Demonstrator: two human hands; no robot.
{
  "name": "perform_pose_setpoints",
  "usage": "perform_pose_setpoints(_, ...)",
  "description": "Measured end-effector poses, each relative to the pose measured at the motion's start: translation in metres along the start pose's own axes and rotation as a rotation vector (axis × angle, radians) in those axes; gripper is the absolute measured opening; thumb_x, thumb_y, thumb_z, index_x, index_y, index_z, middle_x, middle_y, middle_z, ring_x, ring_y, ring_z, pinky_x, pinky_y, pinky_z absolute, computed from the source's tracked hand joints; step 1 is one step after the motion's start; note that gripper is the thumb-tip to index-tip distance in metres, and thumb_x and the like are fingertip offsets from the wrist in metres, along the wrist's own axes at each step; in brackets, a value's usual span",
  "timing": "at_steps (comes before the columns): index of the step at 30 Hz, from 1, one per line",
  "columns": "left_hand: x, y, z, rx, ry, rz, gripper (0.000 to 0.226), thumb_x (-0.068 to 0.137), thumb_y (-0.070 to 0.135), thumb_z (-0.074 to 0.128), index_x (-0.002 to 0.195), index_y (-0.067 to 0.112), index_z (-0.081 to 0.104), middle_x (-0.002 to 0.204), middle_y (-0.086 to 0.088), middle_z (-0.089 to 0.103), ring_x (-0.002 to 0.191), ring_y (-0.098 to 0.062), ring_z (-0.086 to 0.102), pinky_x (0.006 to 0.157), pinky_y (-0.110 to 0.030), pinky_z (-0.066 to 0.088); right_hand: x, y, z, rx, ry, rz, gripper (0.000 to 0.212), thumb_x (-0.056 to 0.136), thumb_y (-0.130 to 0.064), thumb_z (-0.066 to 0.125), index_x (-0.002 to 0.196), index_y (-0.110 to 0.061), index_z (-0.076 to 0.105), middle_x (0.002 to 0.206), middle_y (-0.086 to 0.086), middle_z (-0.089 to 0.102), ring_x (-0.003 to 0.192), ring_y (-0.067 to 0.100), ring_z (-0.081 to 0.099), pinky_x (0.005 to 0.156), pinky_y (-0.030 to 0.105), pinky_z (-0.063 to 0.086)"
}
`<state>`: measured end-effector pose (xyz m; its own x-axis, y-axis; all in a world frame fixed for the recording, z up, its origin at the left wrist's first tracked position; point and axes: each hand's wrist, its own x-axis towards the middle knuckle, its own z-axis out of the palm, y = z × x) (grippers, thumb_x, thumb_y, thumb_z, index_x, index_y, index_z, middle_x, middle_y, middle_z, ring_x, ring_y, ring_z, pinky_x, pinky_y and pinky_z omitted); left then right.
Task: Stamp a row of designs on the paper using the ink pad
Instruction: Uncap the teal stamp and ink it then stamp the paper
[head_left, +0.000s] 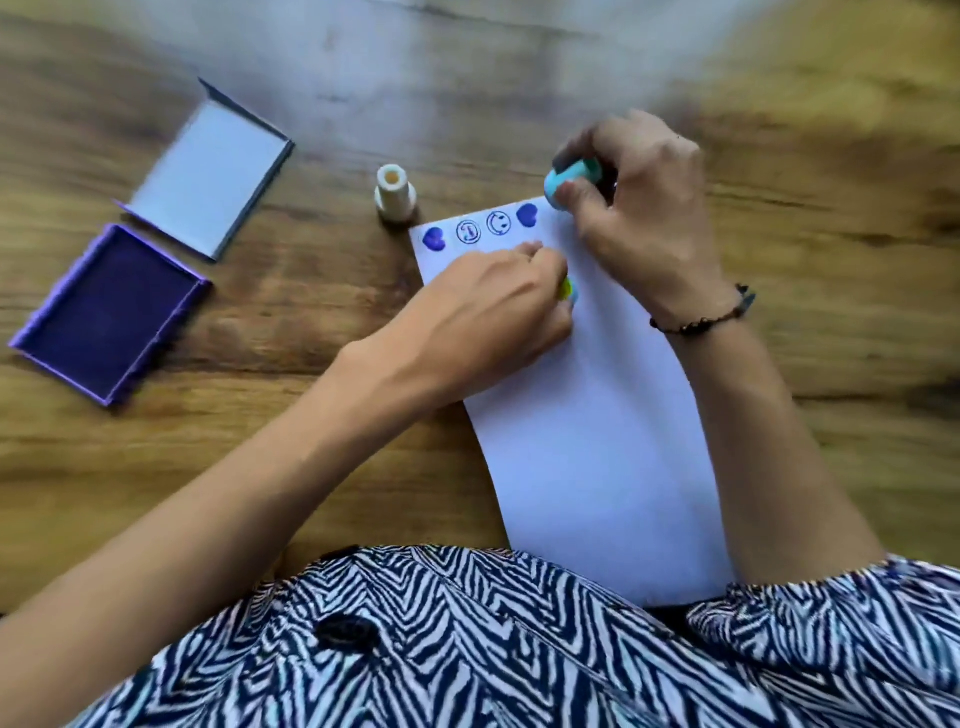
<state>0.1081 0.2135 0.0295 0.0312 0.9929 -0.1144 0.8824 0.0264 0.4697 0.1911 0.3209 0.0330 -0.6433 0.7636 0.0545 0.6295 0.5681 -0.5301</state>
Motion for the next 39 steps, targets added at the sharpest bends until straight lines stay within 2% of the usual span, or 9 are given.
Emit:
perform_pose_setpoints(3, 0.001, -0.001, -0.001, 0.014, -0.016, 0.003, 0.027, 0.092, 0.022, 0.033, 0.101, 0.000, 0.045, 0.104, -0.022, 0.058, 0.089, -0.042, 0.055, 0.064, -0.038, 0.025, 0.001, 0.002, -0.001, -0.096, -0.038, -0.025, 0.019, 0.079, -0.008, 0.055, 0.095, -0.006, 0.064, 0.101, 0.018, 0.063, 0.095, 0.031, 0.057, 0.080, 0.037, 0.041)
perform_pose_setpoints(7, 0.001, -0.002, -0.002, 0.001, -0.036, 0.007, 0.028, 0.091, 0.024, 0.034, 0.102, 0.000, 0.044, 0.107, -0.022, 0.056, 0.088, -0.043, 0.054, 0.067, -0.043, 0.032, -0.003, 0.000, 0.002, -0.154, -0.069, -0.053, 0.020, 0.079, -0.006, 0.052, 0.096, -0.004, 0.063, 0.101, 0.020, 0.060, 0.095, 0.033, 0.055, 0.079, 0.037, 0.040)
perform_pose_setpoints(12, 0.000, -0.003, -0.003, 0.000, -0.045, -0.006, 0.028, 0.090, 0.023, 0.035, 0.102, 0.000, 0.045, 0.108, -0.022, 0.055, 0.087, -0.042, 0.054, 0.065, -0.039, 0.028, -0.005, -0.002, 0.005, -0.218, -0.066, -0.052, 0.020, 0.080, -0.007, 0.052, 0.098, -0.005, 0.061, 0.103, 0.019, 0.059, 0.097, 0.034, 0.055, 0.074, 0.032, 0.035)
perform_pose_setpoints(16, -0.001, -0.004, -0.003, 0.001, -0.067, -0.013, 0.027, 0.090, 0.024, 0.036, 0.100, 0.000, 0.044, 0.109, -0.021, 0.054, 0.082, -0.040, 0.053, 0.064, -0.038, 0.026, -0.006, -0.003, 0.008, -0.276, -0.077, -0.060, 0.021, 0.082, -0.008, 0.051, 0.101, -0.004, 0.059, 0.105, 0.020, 0.056, 0.101, 0.035, 0.053, 0.076, 0.037, 0.038)
perform_pose_setpoints(18, -0.001, -0.004, -0.005, 0.000, -0.087, -0.021, 0.026, 0.089, 0.023, 0.037, 0.099, 0.001, 0.045, 0.108, -0.021, 0.053, 0.073, -0.037, 0.046, 0.062, -0.037, 0.025, -0.007, -0.005, 0.010, -0.313, -0.074, -0.050, 0.020, 0.083, -0.008, 0.051, 0.101, -0.004, 0.058, 0.106, 0.020, 0.055, 0.101, 0.035, 0.051, 0.074, 0.041, 0.039)
perform_pose_setpoints(20, 0.001, -0.005, -0.006, 0.004, -0.101, -0.018, 0.026, 0.088, 0.022, 0.037, 0.098, 0.000, 0.045, 0.105, -0.021, 0.053, 0.066, -0.029, 0.034, 0.061, -0.036, 0.022, -0.006, -0.006, 0.012, -0.355, -0.069, -0.048, 0.019, 0.083, -0.008, 0.050, 0.101, -0.005, 0.058, 0.106, 0.019, 0.055, 0.100, 0.035, 0.051, 0.066, 0.038, 0.038)
perform_pose_setpoints(26, 0.004, -0.011, -0.010, -0.009, -0.124, 0.024, 0.024, 0.085, 0.020, 0.039, 0.095, 0.000, 0.049, 0.096, -0.020, 0.056, 0.051, -0.015, 0.019, 0.055, -0.029, 0.008, -0.005, -0.007, 0.013, -0.418, -0.071, -0.076, 0.017, 0.081, -0.006, 0.051, 0.097, -0.006, 0.056, 0.101, 0.017, 0.053, 0.094, 0.034, 0.050, 0.058, 0.033, 0.032)
perform_pose_setpoints(35, 0.003, -0.012, -0.012, -0.018, -0.137, 0.029, 0.024, 0.086, 0.020, 0.041, 0.094, 0.000, 0.049, 0.096, -0.019, 0.057, 0.064, -0.022, 0.032, 0.056, -0.030, 0.011, -0.008, -0.009, 0.014, -0.367, -0.077, -0.055, 0.017, 0.082, -0.007, 0.051, 0.098, -0.006, 0.057, 0.102, 0.018, 0.053, 0.094, 0.035, 0.051, 0.057, 0.034, 0.032)
perform_pose_setpoints(39, 0.001, -0.013, -0.011, -0.034, -0.127, 0.026, 0.024, 0.086, 0.021, 0.040, 0.100, 0.004, 0.050, 0.097, -0.016, 0.058, 0.065, -0.023, 0.033, 0.055, -0.030, 0.011, -0.006, -0.001, -0.008, -0.002, 0.014, 0.023, 0.015, 0.078, -0.008, 0.058, 0.089, -0.011, 0.066, 0.090, 0.008, 0.065, 0.082, 0.020, 0.057, 0.073, 0.033, 0.044)
